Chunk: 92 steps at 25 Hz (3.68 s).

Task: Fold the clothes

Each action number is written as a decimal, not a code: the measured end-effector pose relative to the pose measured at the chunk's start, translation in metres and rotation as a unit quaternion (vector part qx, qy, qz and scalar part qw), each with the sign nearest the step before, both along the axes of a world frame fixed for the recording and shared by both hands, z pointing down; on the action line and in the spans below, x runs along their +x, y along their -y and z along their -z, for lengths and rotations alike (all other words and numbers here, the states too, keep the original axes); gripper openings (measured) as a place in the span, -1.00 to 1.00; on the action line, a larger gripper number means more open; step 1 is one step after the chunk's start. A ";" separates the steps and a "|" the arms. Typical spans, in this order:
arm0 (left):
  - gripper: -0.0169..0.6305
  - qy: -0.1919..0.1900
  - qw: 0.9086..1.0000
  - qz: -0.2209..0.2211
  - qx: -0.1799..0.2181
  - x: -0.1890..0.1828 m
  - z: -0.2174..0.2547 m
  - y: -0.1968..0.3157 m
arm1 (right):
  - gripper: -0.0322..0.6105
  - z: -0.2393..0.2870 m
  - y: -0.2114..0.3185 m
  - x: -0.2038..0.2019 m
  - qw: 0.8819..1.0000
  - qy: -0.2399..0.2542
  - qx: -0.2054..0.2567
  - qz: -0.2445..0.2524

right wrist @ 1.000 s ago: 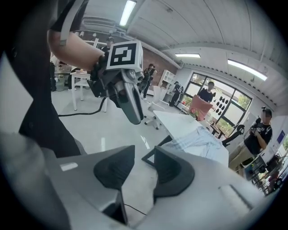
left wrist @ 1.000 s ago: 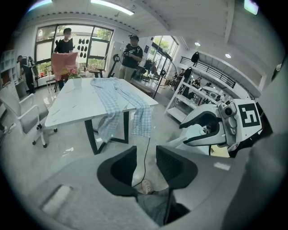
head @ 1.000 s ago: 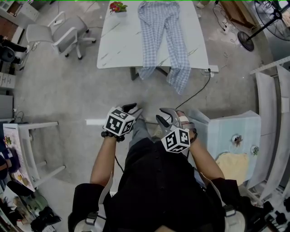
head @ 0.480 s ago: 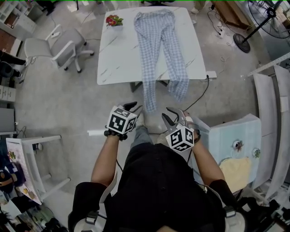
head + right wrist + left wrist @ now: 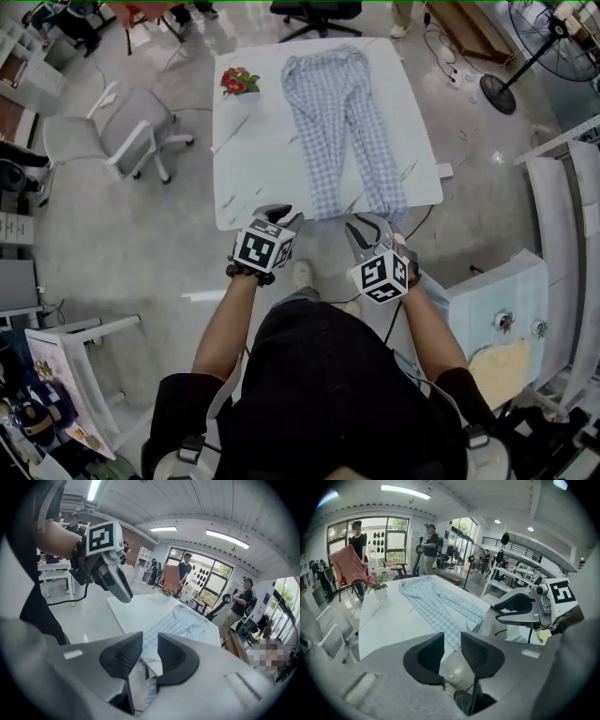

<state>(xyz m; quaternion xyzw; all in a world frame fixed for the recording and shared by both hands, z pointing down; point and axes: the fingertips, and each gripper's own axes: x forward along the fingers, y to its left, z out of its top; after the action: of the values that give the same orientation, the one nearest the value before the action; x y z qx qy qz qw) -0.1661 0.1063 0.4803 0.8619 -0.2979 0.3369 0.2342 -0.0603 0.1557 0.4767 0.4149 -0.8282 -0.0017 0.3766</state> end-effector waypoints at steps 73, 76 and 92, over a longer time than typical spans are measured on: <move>-0.91 0.043 0.981 0.096 -0.161 -0.035 -0.135 0.171 | -0.73 -0.147 0.210 0.048 0.973 -0.019 -0.222 -0.066; -0.91 0.045 0.982 0.085 -0.160 -0.042 -0.138 0.169 | -0.73 -0.149 0.210 0.050 0.973 -0.033 -0.213 -0.087; -0.77 0.020 0.990 0.050 -0.134 -0.041 -0.128 0.152 | -0.63 -0.115 0.162 0.018 0.974 0.015 -0.178 -0.138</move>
<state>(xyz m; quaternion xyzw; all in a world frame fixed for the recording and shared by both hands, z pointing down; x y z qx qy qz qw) -0.2074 -0.0454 0.6083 0.8000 -0.2972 0.3788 0.3580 -0.0418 -0.0063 0.5913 0.4514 -0.7556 0.2045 0.4284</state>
